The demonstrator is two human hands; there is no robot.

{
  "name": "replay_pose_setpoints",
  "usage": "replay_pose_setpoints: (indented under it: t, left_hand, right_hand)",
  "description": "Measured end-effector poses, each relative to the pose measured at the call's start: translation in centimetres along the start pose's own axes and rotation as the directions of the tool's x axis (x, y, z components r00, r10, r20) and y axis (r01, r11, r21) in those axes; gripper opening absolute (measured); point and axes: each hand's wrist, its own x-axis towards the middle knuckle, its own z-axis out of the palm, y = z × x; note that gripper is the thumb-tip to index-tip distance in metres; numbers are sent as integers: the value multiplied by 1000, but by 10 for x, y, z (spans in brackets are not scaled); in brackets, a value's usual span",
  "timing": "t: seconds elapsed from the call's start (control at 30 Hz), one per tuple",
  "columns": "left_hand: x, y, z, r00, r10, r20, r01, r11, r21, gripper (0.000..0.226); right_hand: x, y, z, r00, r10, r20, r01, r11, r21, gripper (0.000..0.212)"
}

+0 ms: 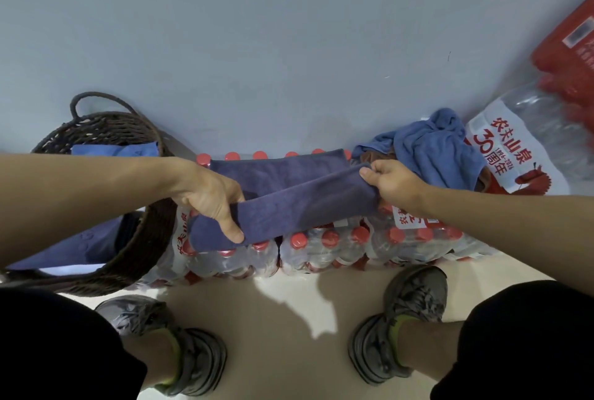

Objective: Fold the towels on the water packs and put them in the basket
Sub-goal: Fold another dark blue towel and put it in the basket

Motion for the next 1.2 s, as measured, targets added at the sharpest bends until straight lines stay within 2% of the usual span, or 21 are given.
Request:
replay_pose_setpoints:
  t: [0.1,0.23,0.37,0.47,0.57,0.67,0.73,0.83,0.9,0.97,1.07,1.2]
  left_hand:
    - [-2,-8,-8,997,-5,75,6,1000,-12,32]
    - [0,-17,-16,995,-37,91,45,996,-83,32]
    - [4,-23,-31,995,-98,-14,96,987,-125,37]
    - [9,-30,-37,989,-76,-129,45,972,-230,41]
    - [11,-32,-36,995,2,-103,-41,926,-375,39]
    - [15,-36,-35,996,30,-84,-69,858,-509,40]
    - [21,-39,-32,989,-9,-147,-74,832,-549,34]
    - [29,-45,-27,939,-150,-309,-51,829,-556,21]
    - [34,-48,-27,895,-247,-371,1,834,-552,15]
    - [38,-49,-26,871,-311,-380,58,834,-549,14]
    - [44,-47,-21,858,-348,-379,102,837,-538,13]
    - [50,-41,-19,806,-354,-475,91,866,-491,13]
  right_hand:
    - [-2,6,7,999,11,45,-11,1000,10,26]
    - [2,5,9,1000,-14,-8,13,999,-49,29]
    - [10,4,10,996,-7,-85,-3,993,-115,34]
    - [17,3,15,990,41,-133,-49,997,-61,37]
    - [21,-1,15,987,161,-2,-160,983,88,41]
    - [21,-2,14,960,242,142,-266,945,192,28]
    - [21,1,15,960,245,133,-273,923,271,18]
    - [24,6,19,962,259,83,-272,913,304,19]
    - [26,7,21,954,289,77,-299,915,270,20]
    - [28,6,23,941,335,53,-339,924,177,11]
    - [29,-3,27,914,405,-16,-400,907,130,23]
    - [30,-9,28,880,475,14,-467,859,210,20]
